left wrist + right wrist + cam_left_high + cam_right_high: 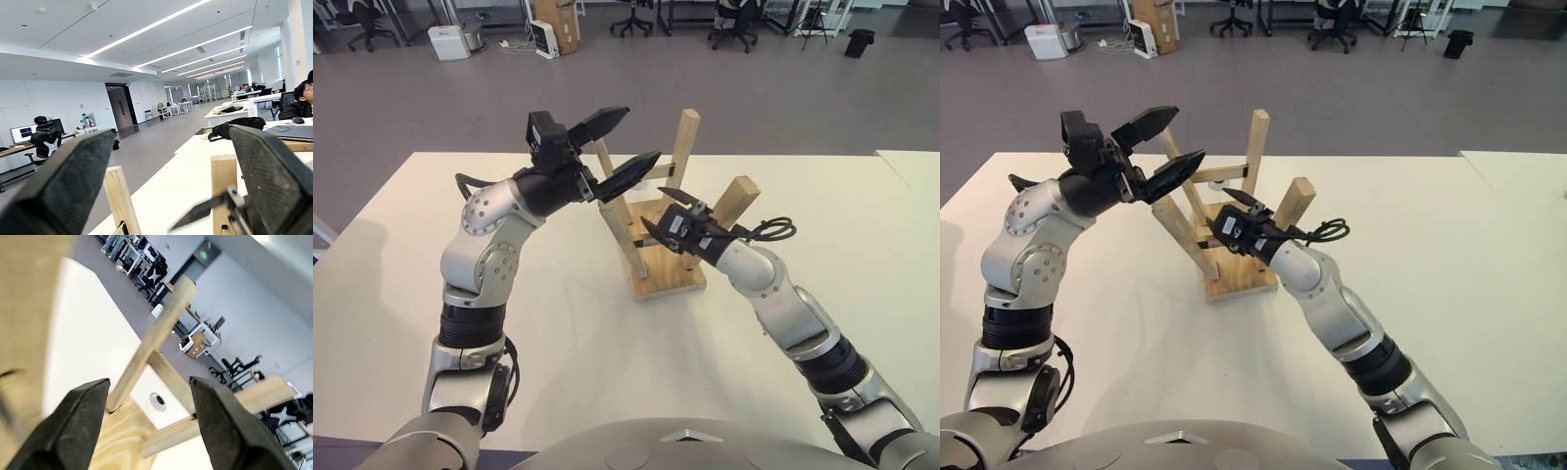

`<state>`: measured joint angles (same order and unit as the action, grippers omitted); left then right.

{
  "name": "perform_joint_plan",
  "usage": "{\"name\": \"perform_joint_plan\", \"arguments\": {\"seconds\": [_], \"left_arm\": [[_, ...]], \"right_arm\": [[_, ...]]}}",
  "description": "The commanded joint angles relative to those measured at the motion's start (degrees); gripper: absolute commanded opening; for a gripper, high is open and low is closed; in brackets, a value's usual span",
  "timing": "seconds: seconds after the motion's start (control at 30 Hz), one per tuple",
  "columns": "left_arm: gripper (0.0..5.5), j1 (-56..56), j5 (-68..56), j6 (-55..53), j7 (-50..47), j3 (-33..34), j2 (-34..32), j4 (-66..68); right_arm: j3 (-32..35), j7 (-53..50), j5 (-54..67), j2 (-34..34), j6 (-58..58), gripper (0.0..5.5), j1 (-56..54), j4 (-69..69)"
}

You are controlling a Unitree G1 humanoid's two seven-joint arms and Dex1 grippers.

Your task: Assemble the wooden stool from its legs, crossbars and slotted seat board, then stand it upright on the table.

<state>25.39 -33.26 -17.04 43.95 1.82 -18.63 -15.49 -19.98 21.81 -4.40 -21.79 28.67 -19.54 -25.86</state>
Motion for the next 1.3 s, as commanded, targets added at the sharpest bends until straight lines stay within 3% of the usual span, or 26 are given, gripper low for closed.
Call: {"name": "perform_joint_plan", "arguments": {"seconds": [0.03,0.13,0.2,0.37,0.5,0.7,0.93,1.13,1.3], "left_arm": [[4.24,-0.9,3.0,1.7,-3.8,-1.8,2.3,-0.2],[4.24,-3.0,4.4,2.3,-5.6,-4.3,4.5,-1.0],[4.24,-3.7,4.5,2.4,-6.3,-4.9,5.0,-1.1],[4.24,-4.1,4.4,2.9,-6.2,-5.4,5.3,0.8],[4.24,-5.5,3.5,2.1,-3.4,-8.4,7.2,6.3],[4.24,-5.8,3.9,2.6,-0.8,-12.8,9.0,9.4],[4.24,-3.8,4.5,2.8,0.3,-16.0,11.1,11.9],[4.24,-4.2,1.2,-0.1,-0.8,-18.6,14.6,9.2],[4.24,-6.7,-8.5,-10.4,-5.4,-19.8,19.6,3.4]], "right_arm": [[14.3,1.1,12.5,4.4,10.2,3.03,-9.4,-7.7],[26.4,0.1,22.7,5.0,19.6,3.03,-15.5,-10.8],[29.8,-0.7,25.9,4.6,23.3,3.03,-15.2,-11.3],[25.9,0.0,24.3,2.3,23.2,3.03,-0.1,-7.0],[27.4,-0.3,30.1,10.1,22.0,3.03,6.9,0.4],[32.0,-2.5,42.3,15.8,26.5,3.03,5.8,3.1],[30.1,-4.5,48.7,15.4,29.0,3.03,4.9,3.9],[31.1,-5.1,49.9,12.8,26.9,3.03,3.8,6.6],[38.8,-4.9,52.7,7.9,24.3,3.03,-4.0,10.5]]}}
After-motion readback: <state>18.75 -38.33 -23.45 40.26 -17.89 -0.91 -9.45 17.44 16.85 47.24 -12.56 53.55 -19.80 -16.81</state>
